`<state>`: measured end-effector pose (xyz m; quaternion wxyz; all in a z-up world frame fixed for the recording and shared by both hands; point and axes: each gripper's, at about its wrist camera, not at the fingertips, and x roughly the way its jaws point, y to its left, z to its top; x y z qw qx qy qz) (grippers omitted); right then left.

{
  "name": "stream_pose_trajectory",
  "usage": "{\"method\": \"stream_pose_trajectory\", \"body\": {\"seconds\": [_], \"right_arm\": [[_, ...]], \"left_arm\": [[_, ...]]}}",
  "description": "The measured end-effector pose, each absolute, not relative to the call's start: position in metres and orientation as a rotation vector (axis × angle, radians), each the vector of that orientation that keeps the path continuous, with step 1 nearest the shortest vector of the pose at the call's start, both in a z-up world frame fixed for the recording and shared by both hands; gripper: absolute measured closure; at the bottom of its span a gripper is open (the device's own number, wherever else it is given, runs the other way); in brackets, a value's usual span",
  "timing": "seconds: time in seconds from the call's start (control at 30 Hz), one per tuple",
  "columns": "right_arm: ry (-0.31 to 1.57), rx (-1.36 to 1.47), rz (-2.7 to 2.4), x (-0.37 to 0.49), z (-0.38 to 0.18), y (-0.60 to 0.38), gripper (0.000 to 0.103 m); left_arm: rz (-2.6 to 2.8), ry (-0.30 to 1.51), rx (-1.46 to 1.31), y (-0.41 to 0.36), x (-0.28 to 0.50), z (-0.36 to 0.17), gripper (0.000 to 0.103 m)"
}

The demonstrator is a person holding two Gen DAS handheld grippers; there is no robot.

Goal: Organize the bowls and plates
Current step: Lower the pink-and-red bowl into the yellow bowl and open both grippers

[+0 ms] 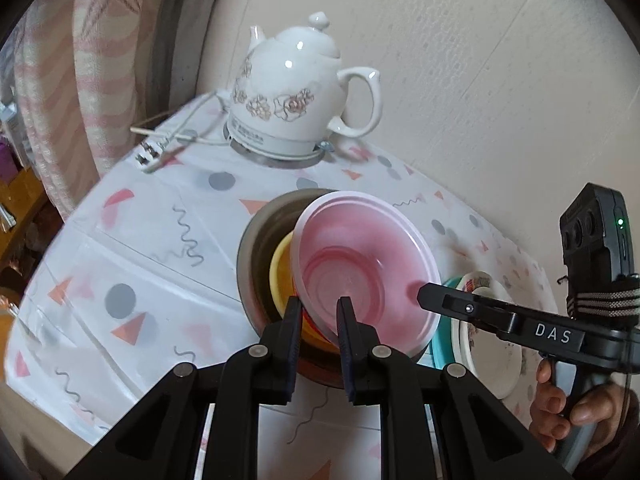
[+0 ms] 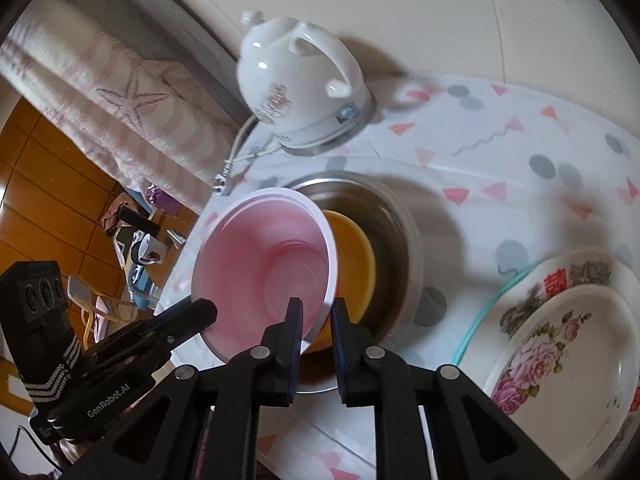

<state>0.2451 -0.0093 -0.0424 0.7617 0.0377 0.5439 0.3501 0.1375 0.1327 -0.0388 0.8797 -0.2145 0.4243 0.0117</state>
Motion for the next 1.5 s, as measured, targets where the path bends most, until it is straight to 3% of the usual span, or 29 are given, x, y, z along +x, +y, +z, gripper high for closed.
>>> {"method": "stream_pose_trajectory", "body": {"seconds": [0.87,1.0,1.1,1.33,1.5], "right_arm": [[1.199,0.056,0.685,0.255,-0.06,-0.003,0.082],[1.161,0.006,0.677,0.252,-0.059,0.0,0.09],[1.151,-0.006,0.676,0.252,-0.058,0.0,0.091],[1.172,0.022,0.678,0.254,-0.059,-0.002,0.087],[1.161,0.0,0.667,0.252,-0.06,-0.002,0.086]], "left_arm": [[0.013,0.98,-0.409,0.137,0.16,-0.064,0.086],[0.027,0.973,-0.387,0.135,0.159,-0.062,0.086],[0.025,0.97,-0.408,0.138,0.158,-0.062,0.085],[0.03,0.949,-0.417,0.138,0.153,-0.057,0.076],[0.05,0.925,-0.406,0.139,0.147,-0.05,0.075]]}}
